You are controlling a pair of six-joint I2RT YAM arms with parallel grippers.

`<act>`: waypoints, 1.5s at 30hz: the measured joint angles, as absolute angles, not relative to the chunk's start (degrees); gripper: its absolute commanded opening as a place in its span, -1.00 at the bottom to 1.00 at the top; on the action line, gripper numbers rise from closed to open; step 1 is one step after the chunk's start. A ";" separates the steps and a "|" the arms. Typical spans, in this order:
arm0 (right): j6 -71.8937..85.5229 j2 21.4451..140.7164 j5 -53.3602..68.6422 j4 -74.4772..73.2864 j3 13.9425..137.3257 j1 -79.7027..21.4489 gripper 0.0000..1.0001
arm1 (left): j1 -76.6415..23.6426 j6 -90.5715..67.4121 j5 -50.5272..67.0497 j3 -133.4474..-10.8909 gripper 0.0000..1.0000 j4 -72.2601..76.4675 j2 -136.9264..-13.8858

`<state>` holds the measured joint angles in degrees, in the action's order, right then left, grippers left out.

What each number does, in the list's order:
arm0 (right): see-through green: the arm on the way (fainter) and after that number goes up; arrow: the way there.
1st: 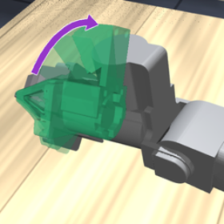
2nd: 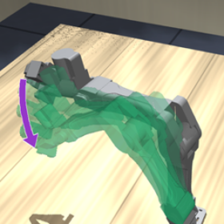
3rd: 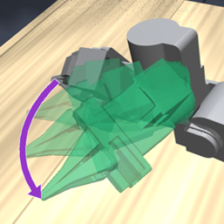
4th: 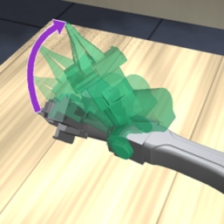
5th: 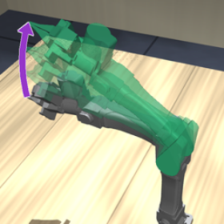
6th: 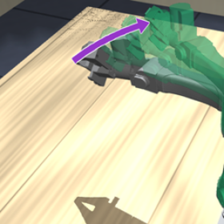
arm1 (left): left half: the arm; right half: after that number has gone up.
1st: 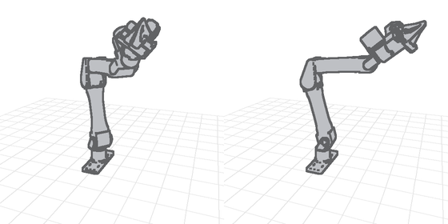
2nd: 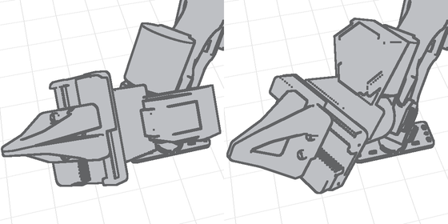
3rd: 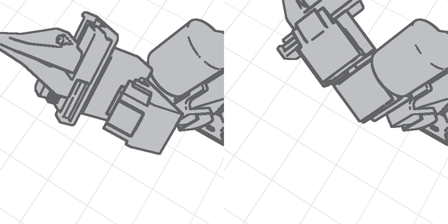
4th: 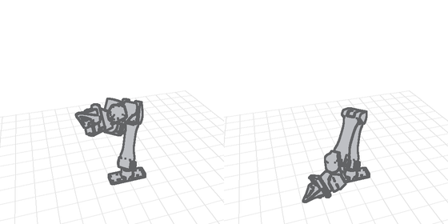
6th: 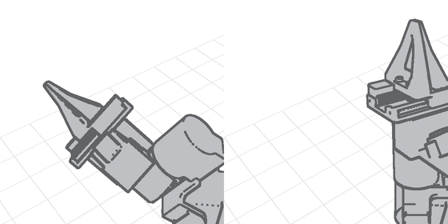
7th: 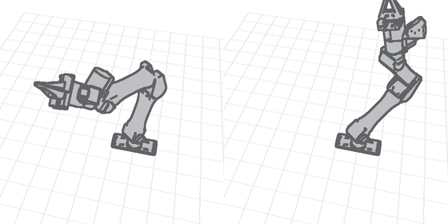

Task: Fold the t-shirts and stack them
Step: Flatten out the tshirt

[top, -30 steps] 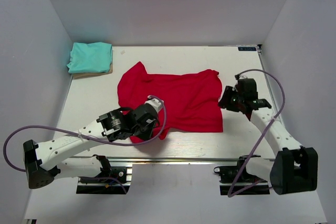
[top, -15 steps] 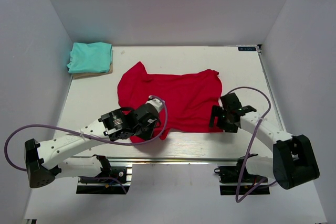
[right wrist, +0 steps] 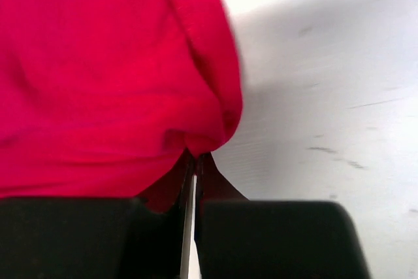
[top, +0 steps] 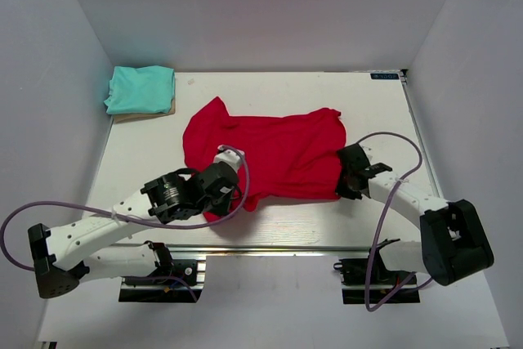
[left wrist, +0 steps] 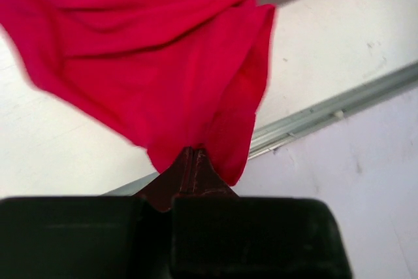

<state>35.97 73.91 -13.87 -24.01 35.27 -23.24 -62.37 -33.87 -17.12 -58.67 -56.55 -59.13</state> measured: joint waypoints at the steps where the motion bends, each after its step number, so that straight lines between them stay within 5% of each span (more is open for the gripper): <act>1: 36.12 73.25 -15.33 -24.14 35.40 -23.18 -1.00 | -62.37 -34.70 -18.22 -58.98 -1.00 -57.45 -58.81; 12: 34.87 71.37 -32.91 -29.26 46.68 -17.17 -1.00 | -62.04 -50.04 -33.01 -63.46 -1.00 -73.12 -49.69; 24: 26.92 71.37 -32.27 -31.99 61.41 -12.64 -1.00 | -62.04 -55.92 -44.82 -66.94 -1.00 -74.91 -43.24; 35: 15.70 71.96 -30.02 -32.88 88.55 -11.51 -1.00 | -62.04 -28.10 -57.49 -77.76 -1.00 -46.24 -45.28; 45: 5.15 67.40 -23.03 -32.47 106.76 -11.31 -1.00 | -62.04 -0.10 -50.17 -91.53 -1.00 -22.15 -45.91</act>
<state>5.15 67.40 -23.03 -32.47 106.76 -11.31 -62.04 -0.10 -50.17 -91.53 -22.15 -45.91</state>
